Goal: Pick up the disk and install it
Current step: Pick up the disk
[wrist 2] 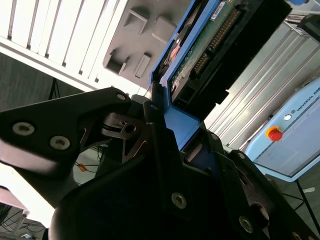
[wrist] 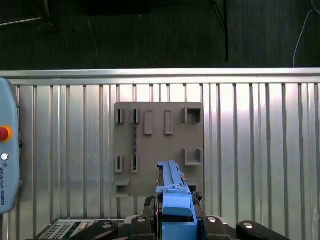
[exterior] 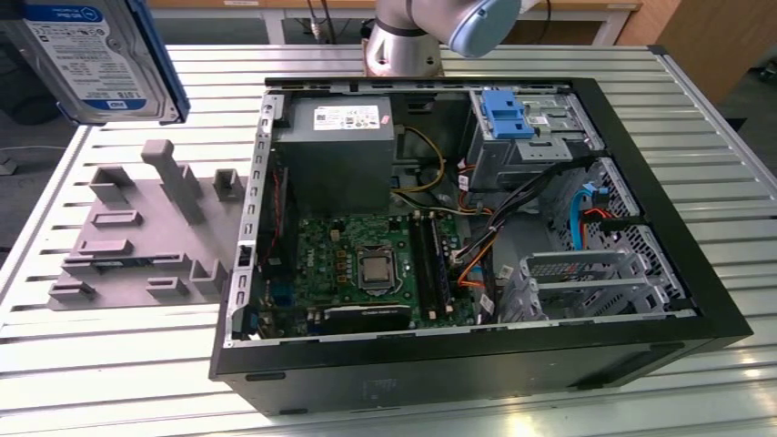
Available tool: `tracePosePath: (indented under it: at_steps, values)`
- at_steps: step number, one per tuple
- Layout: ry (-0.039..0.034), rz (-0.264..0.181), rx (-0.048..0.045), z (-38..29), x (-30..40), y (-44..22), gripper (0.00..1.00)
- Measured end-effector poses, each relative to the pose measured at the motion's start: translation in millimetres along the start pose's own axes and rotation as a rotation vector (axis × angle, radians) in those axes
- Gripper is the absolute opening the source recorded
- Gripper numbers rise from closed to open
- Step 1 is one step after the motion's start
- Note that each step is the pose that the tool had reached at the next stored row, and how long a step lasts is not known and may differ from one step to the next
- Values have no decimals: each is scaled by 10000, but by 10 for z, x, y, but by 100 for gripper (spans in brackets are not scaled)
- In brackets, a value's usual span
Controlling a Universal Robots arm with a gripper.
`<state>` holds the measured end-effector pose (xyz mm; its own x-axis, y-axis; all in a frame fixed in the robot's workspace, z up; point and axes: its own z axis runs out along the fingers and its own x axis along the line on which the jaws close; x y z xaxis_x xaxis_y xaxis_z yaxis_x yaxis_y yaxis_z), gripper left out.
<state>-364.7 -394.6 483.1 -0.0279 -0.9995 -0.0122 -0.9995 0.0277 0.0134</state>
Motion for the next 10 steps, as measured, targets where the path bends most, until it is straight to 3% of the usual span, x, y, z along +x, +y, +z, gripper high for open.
tracePosePath:
  at_steps: [10]
  values:
    - [-1,1,0,0,-1,-22,36]
